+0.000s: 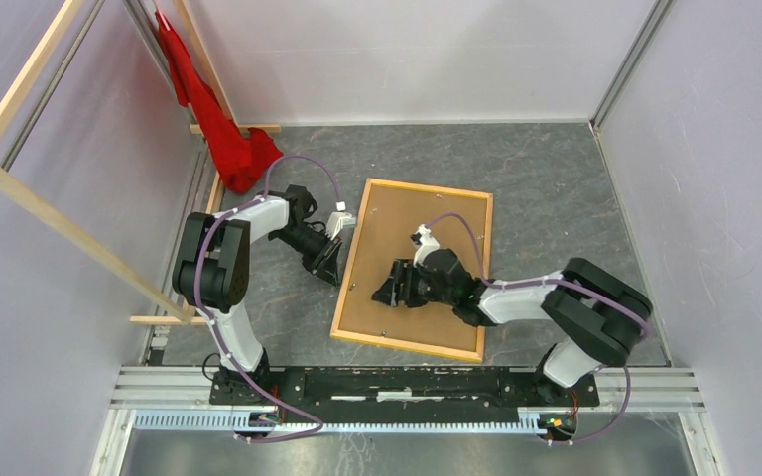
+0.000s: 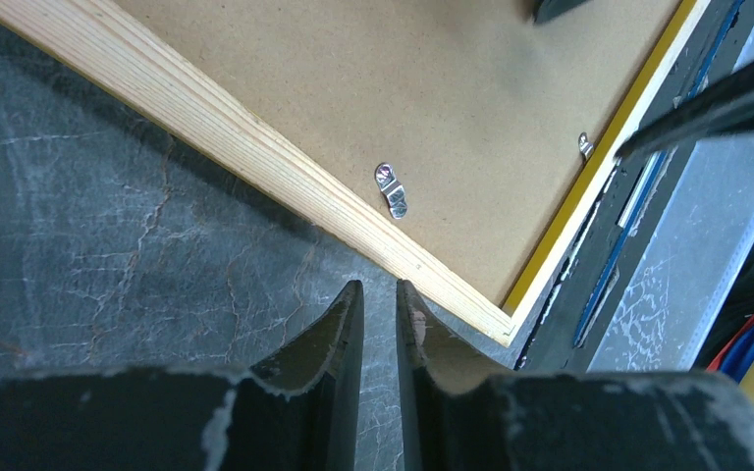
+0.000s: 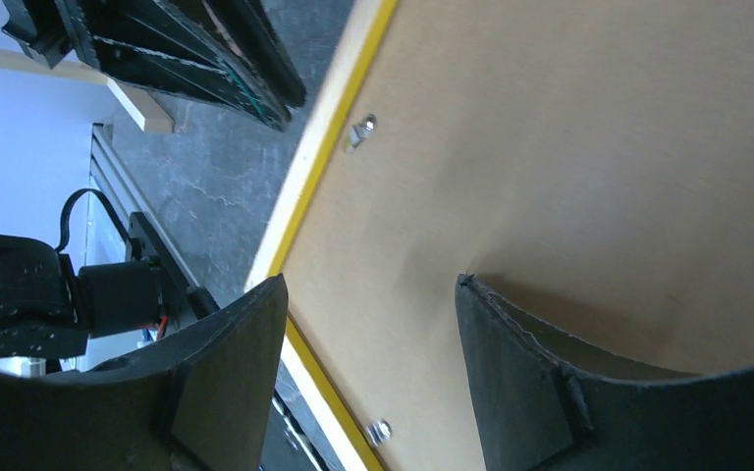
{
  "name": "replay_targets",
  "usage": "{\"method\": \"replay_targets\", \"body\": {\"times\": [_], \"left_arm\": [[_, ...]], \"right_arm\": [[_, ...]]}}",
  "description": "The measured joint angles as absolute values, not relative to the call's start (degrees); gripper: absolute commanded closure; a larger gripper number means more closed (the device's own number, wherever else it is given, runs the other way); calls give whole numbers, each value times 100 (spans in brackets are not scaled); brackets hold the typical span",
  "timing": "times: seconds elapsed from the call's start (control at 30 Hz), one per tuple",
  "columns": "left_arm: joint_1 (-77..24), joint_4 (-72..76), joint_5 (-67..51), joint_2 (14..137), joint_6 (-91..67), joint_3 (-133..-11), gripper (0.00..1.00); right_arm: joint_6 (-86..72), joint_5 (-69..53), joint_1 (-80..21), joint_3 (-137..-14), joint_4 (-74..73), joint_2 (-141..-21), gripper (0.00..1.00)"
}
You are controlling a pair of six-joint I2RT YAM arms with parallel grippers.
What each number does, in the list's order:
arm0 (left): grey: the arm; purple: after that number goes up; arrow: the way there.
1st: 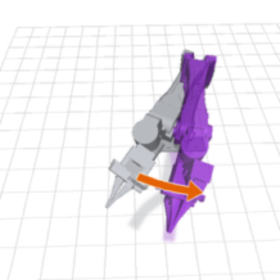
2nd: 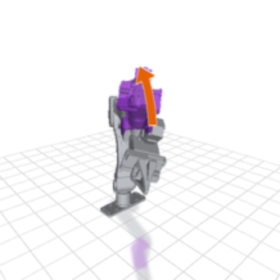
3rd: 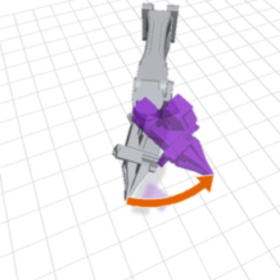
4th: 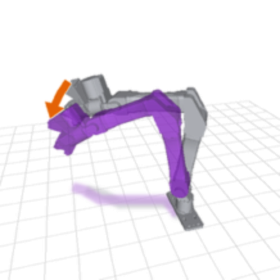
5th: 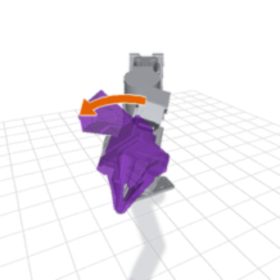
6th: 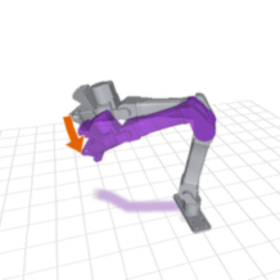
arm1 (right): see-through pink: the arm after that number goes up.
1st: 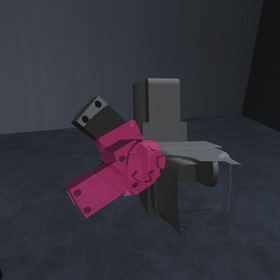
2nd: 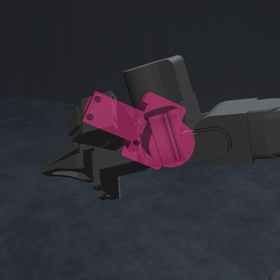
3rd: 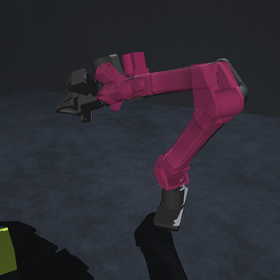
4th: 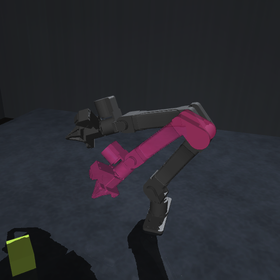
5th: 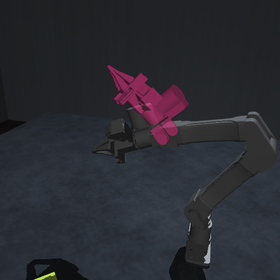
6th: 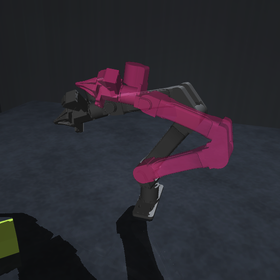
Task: Put the photo into the frame
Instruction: Install the photo frame at the center of the board.
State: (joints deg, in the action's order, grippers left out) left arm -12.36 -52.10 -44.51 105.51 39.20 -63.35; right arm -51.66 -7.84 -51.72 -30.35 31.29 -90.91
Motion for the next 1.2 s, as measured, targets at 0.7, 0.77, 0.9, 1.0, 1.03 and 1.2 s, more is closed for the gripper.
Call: {"method": "replay_targets", "body": {"times": [0.7, 0.77, 0.9, 1.0, 1.03, 1.2], "left_arm": [[-1236, -5170, -4338, 10637, 3920, -6294, 79], [-1236, -5166, -4335, 10637, 3920, -6294, 79], [-1236, -5166, -4313, 10637, 3918, -6292, 79], [-1236, -5162, -4313, 10637, 3918, -6292, 79], [-1236, -5159, -4311, 10637, 3918, -6292, 79], [-1236, -5148, -4307, 10637, 3918, -6292, 79]], "right_arm": [[-5511, -666, -5465, -4292, 3710, -10628, 47], [-5542, -685, -5465, -4311, 3752, -10669, 47], [-5601, -733, -5465, -4355, 3806, -10742, 48], [-5660, -766, -5465, -4429, 3876, -10840, 48], [-5677, -773, -5465, -4447, 3898, -10866, 48], [-5721, -790, -5465, -4519, 3935, -10949, 49]]}}
